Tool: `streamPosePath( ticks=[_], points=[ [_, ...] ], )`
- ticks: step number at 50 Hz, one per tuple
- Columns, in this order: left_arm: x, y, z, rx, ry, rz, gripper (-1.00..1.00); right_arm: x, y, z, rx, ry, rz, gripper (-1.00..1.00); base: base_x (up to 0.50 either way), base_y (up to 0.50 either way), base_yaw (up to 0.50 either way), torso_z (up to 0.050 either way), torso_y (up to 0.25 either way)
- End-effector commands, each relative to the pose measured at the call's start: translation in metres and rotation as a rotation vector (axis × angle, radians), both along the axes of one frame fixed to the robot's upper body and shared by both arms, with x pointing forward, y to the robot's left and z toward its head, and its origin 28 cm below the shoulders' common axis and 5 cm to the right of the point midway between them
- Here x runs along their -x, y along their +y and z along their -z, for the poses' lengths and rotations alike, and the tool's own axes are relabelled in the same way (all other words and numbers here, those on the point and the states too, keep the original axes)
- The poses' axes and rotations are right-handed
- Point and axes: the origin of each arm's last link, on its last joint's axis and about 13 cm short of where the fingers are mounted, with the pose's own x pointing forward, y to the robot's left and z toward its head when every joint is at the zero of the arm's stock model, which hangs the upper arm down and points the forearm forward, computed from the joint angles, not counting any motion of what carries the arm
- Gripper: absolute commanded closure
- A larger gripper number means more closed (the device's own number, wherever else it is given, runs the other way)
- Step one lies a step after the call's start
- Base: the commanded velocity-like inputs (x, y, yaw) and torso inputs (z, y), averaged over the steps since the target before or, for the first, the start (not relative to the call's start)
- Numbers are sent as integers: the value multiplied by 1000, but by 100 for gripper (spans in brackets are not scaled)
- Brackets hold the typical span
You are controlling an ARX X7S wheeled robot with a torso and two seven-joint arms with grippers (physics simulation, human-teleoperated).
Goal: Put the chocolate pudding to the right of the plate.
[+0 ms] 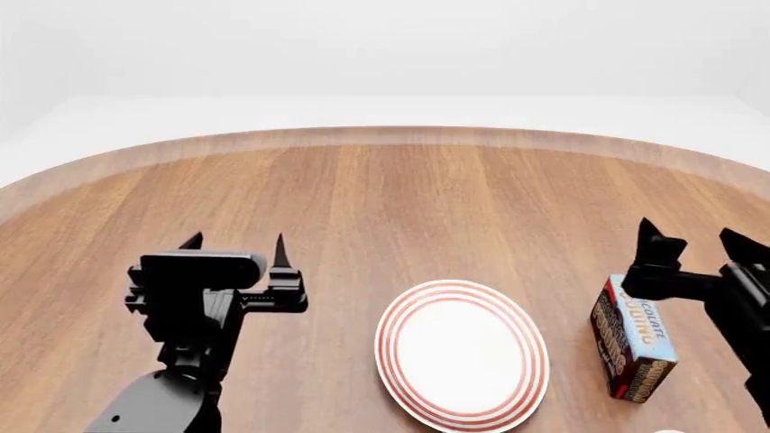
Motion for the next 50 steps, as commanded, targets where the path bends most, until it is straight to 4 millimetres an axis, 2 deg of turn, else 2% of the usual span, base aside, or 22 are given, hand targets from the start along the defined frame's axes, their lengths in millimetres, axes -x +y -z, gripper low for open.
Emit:
streamPosePath(
  ticks=[1,9,29,50],
  points=[
    [1,-1,-5,1,-14,5,-100,18,34,-7,108,-162,-2,-100,0,0,0,0,0],
    [1,0,-7,4,-23,0,-100,19,45,4,125,-186,-10,-100,0,0,0,0,0],
    [2,-5,-16,-4,-53,8,-100,26,60,14,164,-278,-31,-100,0,0,0,0,0],
    [5,-9,-29,-8,-96,21,-100,24,72,10,222,-340,-49,-100,0,0,0,0,0]
  ],
)
